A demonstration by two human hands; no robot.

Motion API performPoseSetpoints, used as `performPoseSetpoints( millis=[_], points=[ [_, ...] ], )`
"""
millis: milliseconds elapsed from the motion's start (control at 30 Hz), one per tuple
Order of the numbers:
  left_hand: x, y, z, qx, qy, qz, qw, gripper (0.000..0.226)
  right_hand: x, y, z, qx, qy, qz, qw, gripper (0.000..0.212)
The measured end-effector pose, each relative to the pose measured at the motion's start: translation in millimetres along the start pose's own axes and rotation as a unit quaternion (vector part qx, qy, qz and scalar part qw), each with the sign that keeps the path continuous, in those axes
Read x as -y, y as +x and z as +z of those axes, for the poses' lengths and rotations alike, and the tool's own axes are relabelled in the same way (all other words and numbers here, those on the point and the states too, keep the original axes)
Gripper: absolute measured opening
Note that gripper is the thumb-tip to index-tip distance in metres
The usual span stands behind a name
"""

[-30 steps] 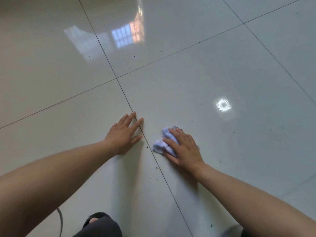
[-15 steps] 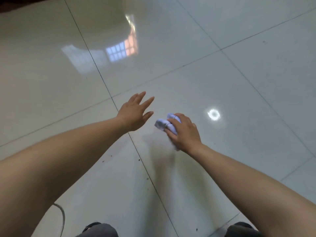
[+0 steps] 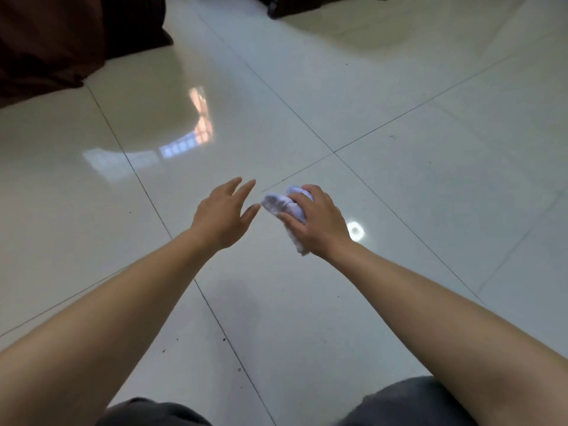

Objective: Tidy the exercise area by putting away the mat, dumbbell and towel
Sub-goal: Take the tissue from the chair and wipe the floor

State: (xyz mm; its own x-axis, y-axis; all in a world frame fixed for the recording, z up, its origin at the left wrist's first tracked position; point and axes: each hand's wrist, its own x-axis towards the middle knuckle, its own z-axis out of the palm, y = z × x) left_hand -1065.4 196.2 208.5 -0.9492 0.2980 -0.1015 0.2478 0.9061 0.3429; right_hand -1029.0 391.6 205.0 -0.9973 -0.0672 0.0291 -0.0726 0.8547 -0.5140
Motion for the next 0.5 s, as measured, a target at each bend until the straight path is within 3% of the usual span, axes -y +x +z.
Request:
performPoseSetpoints(
  millis=[233,500],
  points=[
    [-9,2,-48,-0.008,0.084,0.02,0.996,0.057,19,-2,-36,-0.067,0.119,0.049,0.989,0.039],
    [-44,-33,-179,0.028,0.081,-0.021,0.996,0.056,94,-31,-165,-0.015,0.086,0.079,0.993,0.033]
  ],
)
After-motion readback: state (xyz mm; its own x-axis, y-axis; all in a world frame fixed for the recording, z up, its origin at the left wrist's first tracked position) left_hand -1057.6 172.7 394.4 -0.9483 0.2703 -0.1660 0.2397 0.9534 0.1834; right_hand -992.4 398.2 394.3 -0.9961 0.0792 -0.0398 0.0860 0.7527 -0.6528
